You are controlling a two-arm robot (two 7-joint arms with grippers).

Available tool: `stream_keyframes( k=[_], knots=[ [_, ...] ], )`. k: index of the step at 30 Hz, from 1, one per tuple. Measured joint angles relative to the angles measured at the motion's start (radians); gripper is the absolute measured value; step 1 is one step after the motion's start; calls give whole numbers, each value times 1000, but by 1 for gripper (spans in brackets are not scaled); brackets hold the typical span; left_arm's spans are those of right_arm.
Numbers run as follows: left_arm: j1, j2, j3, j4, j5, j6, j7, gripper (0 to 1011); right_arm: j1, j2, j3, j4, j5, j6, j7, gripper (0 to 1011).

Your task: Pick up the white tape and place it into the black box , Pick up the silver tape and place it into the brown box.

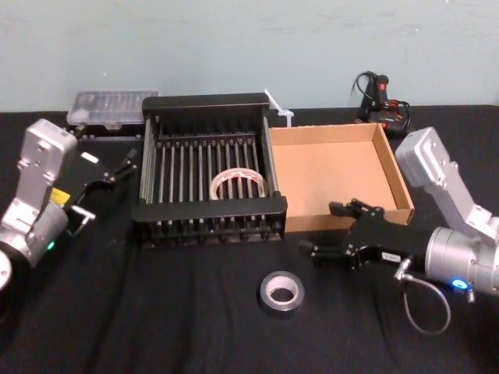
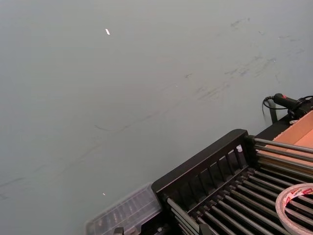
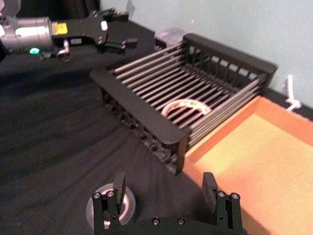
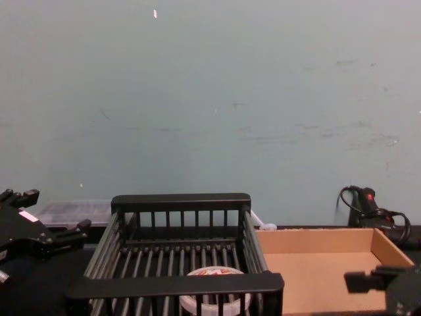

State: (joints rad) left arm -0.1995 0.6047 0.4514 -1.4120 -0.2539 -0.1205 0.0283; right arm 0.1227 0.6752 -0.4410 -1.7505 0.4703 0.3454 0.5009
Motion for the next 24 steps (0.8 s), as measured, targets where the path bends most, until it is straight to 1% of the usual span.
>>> stream_keyframes(
  k=[5, 9, 10, 13, 16, 24],
  knots=[
    [0, 0, 0, 0, 0, 0, 0, 1001, 13, 1, -30, 11, -5, 11, 4, 1002],
    [0, 0, 0, 0, 0, 0, 0, 1002, 32, -9, -61, 31, -22, 26, 5, 1002],
    [0, 0, 0, 0, 0, 0, 0, 1001, 32, -9, -61, 31, -22, 26, 5, 1002],
    [0, 0, 0, 0, 0, 0, 0, 1001, 47, -18, -82, 47, -34, 33, 5, 1002],
    [0, 0, 0, 0, 0, 0, 0, 1001, 63, -30, -104, 65, -56, 36, 5, 1002],
    [0, 0, 0, 0, 0, 0, 0, 1001, 84, -49, -134, 94, -86, 45, 12, 1002]
  ],
)
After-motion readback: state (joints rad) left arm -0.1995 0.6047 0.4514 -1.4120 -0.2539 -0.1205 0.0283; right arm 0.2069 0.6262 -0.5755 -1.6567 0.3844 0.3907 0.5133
